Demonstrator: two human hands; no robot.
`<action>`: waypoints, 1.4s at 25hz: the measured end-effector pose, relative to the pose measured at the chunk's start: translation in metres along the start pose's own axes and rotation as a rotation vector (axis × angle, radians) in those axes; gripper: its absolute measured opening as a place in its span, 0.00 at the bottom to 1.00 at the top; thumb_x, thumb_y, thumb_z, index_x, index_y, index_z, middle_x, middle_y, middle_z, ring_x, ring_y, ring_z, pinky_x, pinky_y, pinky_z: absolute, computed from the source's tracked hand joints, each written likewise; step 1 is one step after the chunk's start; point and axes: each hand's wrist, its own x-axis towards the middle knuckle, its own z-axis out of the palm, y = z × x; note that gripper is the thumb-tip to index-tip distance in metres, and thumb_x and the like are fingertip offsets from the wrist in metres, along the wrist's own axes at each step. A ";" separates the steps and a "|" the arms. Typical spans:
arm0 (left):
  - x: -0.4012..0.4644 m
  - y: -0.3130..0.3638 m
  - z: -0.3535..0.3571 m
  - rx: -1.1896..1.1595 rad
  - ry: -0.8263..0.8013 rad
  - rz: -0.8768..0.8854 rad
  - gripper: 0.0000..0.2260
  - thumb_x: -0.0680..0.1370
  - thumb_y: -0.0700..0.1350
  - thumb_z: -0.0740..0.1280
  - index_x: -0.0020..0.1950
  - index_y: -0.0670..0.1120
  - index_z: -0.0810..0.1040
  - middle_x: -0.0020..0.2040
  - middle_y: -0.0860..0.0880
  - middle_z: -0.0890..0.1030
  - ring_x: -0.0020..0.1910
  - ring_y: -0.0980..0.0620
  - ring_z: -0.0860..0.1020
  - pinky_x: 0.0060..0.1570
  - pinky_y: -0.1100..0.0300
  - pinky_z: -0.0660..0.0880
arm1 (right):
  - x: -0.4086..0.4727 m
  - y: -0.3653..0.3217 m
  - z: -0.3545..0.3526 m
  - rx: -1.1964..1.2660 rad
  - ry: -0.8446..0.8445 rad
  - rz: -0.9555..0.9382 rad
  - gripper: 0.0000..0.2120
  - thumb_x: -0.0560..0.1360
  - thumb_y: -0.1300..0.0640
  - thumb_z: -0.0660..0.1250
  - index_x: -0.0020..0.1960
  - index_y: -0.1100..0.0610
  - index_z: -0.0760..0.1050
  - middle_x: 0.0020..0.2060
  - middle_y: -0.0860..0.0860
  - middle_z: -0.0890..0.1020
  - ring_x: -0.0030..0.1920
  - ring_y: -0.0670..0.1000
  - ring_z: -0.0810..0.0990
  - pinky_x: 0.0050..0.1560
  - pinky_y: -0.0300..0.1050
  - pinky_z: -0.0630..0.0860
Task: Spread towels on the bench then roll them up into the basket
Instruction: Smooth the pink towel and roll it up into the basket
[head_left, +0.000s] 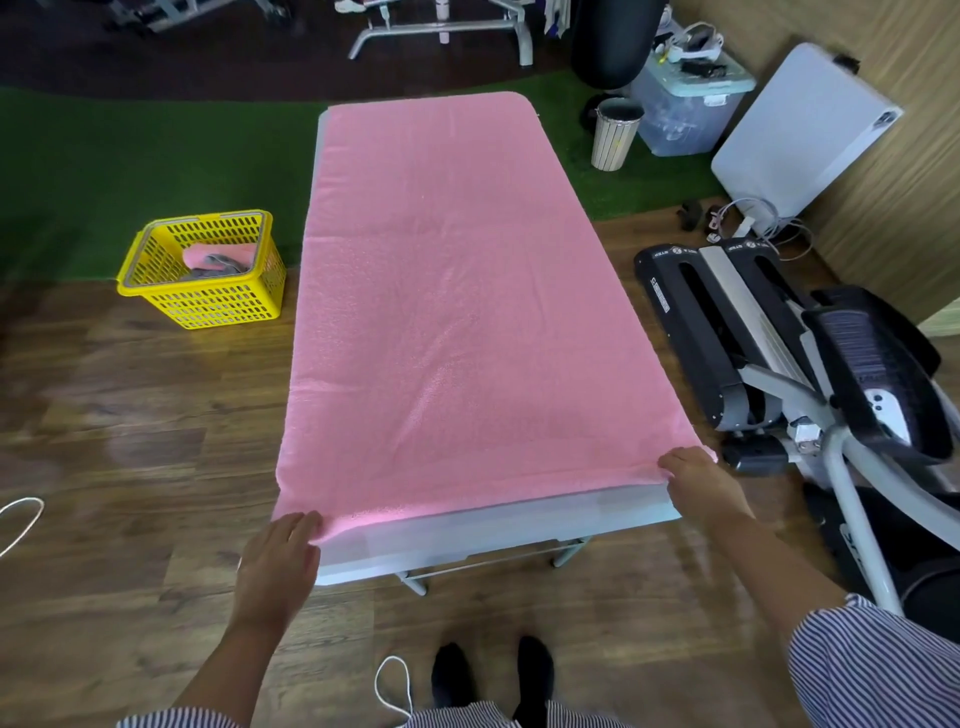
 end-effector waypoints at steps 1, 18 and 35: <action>0.001 -0.003 0.000 -0.017 -0.003 -0.003 0.15 0.70 0.46 0.56 0.47 0.46 0.81 0.42 0.49 0.81 0.37 0.44 0.81 0.35 0.51 0.77 | 0.000 -0.001 -0.001 0.001 0.028 0.021 0.11 0.69 0.69 0.64 0.49 0.62 0.79 0.47 0.56 0.80 0.54 0.58 0.74 0.49 0.53 0.76; 0.006 -0.024 -0.001 -0.037 0.046 -0.130 0.19 0.64 0.34 0.69 0.53 0.49 0.79 0.51 0.44 0.82 0.42 0.40 0.81 0.40 0.44 0.77 | -0.022 0.007 -0.007 0.132 0.082 0.058 0.09 0.67 0.68 0.67 0.46 0.61 0.78 0.44 0.54 0.78 0.45 0.58 0.77 0.42 0.47 0.72; -0.011 -0.056 -0.001 -0.291 -0.128 -0.369 0.15 0.66 0.55 0.62 0.47 0.52 0.79 0.41 0.49 0.84 0.39 0.45 0.82 0.45 0.45 0.77 | -0.011 -0.257 0.020 -0.075 -0.009 -0.503 0.15 0.63 0.58 0.71 0.49 0.56 0.76 0.49 0.52 0.78 0.29 0.56 0.79 0.22 0.45 0.70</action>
